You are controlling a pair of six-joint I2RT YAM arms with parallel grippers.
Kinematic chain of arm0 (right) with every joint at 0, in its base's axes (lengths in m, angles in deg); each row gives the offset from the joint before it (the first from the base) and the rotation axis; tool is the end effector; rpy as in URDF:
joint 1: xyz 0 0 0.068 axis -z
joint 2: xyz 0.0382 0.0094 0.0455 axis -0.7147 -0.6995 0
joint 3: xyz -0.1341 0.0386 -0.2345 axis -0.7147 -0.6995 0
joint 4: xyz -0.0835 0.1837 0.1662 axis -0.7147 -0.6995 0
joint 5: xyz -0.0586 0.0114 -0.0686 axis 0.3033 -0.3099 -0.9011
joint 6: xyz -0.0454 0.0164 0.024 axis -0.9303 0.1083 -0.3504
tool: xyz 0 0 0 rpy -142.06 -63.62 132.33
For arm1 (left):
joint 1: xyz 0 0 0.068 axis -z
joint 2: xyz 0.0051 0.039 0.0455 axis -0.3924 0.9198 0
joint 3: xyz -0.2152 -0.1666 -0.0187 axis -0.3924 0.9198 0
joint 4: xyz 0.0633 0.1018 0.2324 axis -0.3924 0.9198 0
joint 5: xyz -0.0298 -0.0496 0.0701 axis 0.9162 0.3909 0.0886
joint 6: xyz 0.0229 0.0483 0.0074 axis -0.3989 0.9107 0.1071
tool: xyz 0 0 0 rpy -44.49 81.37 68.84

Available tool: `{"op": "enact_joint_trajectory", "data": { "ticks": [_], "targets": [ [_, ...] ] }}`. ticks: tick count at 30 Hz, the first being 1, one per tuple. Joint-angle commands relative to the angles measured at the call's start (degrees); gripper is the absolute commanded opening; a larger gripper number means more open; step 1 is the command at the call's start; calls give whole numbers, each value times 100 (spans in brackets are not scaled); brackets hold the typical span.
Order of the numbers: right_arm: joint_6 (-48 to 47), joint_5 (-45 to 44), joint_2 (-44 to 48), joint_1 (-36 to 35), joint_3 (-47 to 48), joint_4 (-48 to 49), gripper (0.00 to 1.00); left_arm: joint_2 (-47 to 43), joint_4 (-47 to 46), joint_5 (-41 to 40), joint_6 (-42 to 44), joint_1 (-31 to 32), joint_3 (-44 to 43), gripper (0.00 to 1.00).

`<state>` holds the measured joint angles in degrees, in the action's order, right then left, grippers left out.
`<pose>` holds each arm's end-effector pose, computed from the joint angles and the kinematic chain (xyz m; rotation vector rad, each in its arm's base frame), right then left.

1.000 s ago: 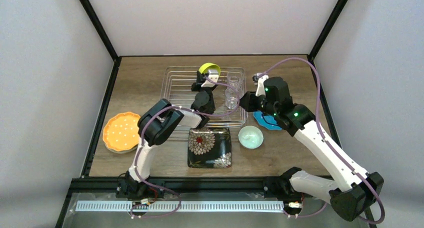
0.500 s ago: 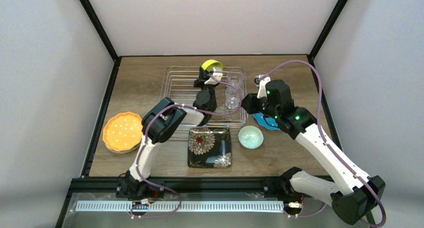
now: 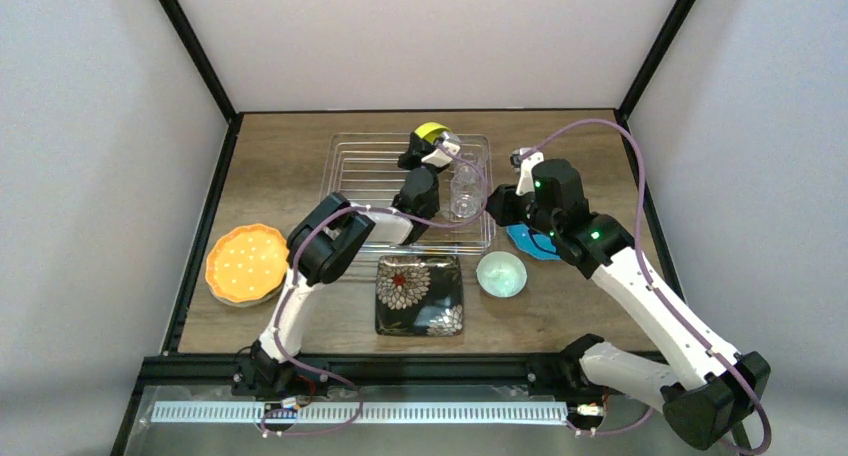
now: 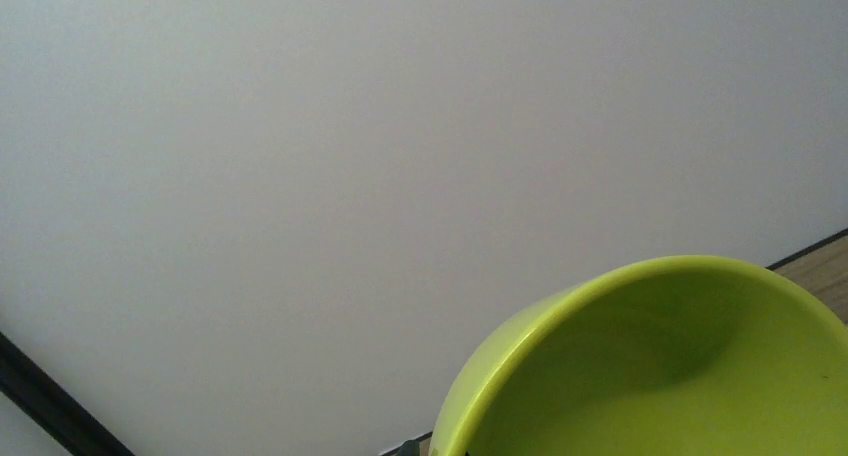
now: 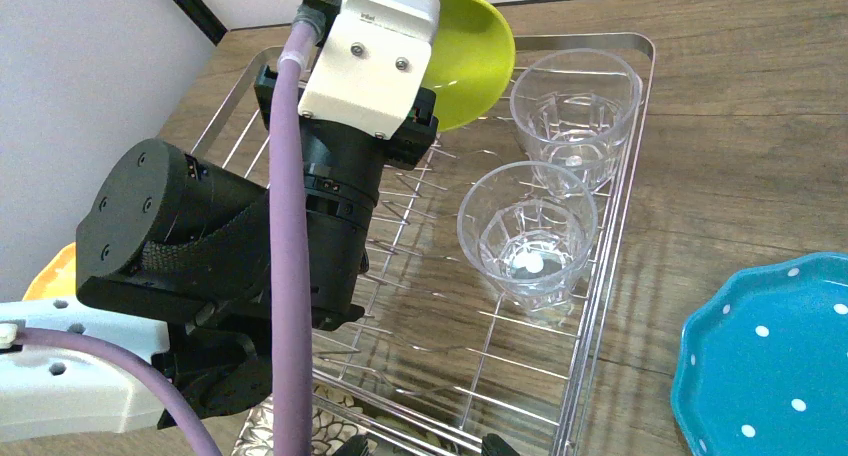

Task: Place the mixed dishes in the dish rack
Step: Place the bowl on the dish rack.

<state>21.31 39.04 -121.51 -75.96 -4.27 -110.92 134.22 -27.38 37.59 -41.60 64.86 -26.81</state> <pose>0.1917 0.1143 0.3398 -0.1810 2.1625 0.5957 0.3736 -0.2991 0.1776 0.3783 1.3658 0.6081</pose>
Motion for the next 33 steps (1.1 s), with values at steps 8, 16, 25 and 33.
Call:
{"op": "enact_joint_trajectory", "data": {
  "ticks": [8, 16, 25, 33],
  "targets": [
    [-63, 90, -25, -58, 59, 158, 67, 129, 913, 180, 266, 33, -133, 3],
    [-82, 84, -82, -57, 96, 204, 68, 162, 1219, -20, 257, 118, -170, 3],
    [-75, 100, -109, -58, -5, 266, 68, 269, 1715, -279, 285, 174, -309, 16],
    [-61, 128, -159, -56, -25, 329, 68, 307, 1963, -452, 116, 215, -336, 25]
  ]
}}
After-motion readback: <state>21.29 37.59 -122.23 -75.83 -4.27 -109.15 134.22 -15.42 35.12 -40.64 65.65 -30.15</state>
